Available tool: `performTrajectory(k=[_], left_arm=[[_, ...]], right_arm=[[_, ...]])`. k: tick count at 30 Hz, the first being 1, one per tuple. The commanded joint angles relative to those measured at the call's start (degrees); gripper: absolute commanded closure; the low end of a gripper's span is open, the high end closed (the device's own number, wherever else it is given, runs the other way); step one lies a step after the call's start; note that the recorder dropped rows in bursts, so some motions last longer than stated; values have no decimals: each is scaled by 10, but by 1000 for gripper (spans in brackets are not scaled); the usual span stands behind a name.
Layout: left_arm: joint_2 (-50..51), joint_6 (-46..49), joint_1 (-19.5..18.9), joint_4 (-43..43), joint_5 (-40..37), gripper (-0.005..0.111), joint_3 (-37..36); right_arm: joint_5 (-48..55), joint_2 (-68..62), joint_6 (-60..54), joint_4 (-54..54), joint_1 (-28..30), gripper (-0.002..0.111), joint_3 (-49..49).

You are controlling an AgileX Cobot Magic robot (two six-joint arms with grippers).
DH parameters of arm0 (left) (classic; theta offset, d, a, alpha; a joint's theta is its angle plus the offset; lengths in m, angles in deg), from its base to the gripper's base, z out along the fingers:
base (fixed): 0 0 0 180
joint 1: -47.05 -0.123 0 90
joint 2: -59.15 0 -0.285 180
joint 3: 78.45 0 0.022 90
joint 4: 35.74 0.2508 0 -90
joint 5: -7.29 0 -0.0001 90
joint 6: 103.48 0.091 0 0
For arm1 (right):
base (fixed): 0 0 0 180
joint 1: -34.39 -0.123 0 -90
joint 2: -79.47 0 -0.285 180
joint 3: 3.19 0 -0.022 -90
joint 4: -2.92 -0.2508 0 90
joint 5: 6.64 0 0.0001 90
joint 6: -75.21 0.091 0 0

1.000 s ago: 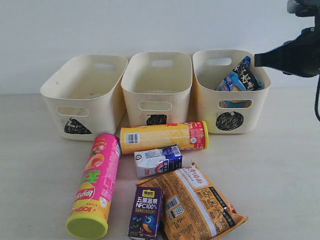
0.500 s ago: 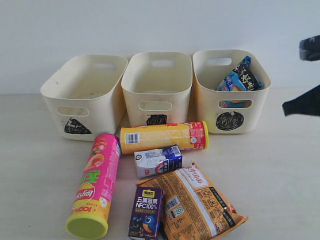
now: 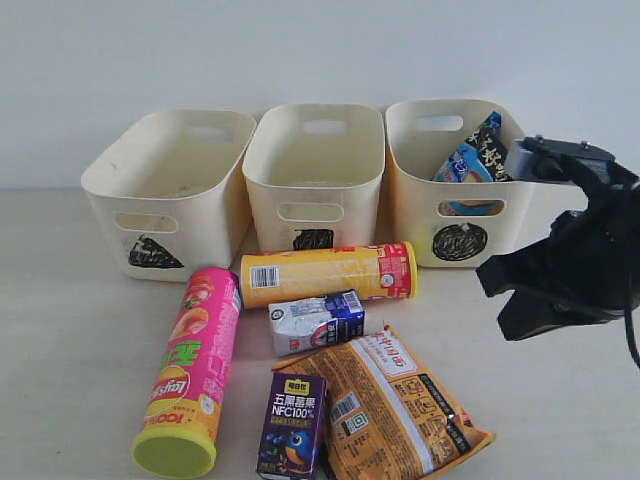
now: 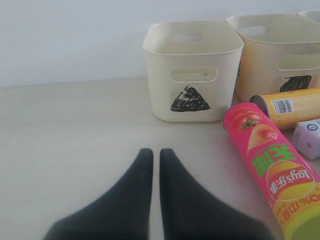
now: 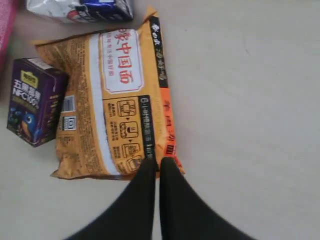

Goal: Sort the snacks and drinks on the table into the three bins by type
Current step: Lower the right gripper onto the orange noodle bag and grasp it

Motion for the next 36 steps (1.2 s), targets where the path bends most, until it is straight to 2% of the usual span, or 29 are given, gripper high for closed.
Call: performTrajectory(k=[1, 7, 14, 17, 20, 21, 24, 27, 36], left_arm=[[-2, -1, -2, 1, 9, 102, -2], [-2, -1, -2, 1, 9, 102, -2], [-2, -1, -2, 1, 9, 102, -2], [-2, -1, -2, 1, 9, 102, -2], [-2, -1, -2, 1, 9, 102, -2], [-2, -1, -2, 1, 9, 102, -2], [-2, -1, -2, 1, 9, 102, -2], [-2, -1, -2, 1, 9, 102, -2], [-2, -1, -2, 1, 9, 102, -2]], right_arm=[[39, -12, -49, -44, 0, 108, -4], [149, -83, -176, -170, 33, 108, -4], [146, -142, -211, -256, 100, 107, -4], [143, -162, -213, -264, 119, 90, -5], [140, -186, -213, -263, 126, 64, -10], [139, -194, -217, -266, 126, 51, -11], [123, -212, -226, -268, 126, 30, -11], [102, -223, -228, -268, 126, 25, -11], [94, -270, -265, -306, 125, 26, -11]])
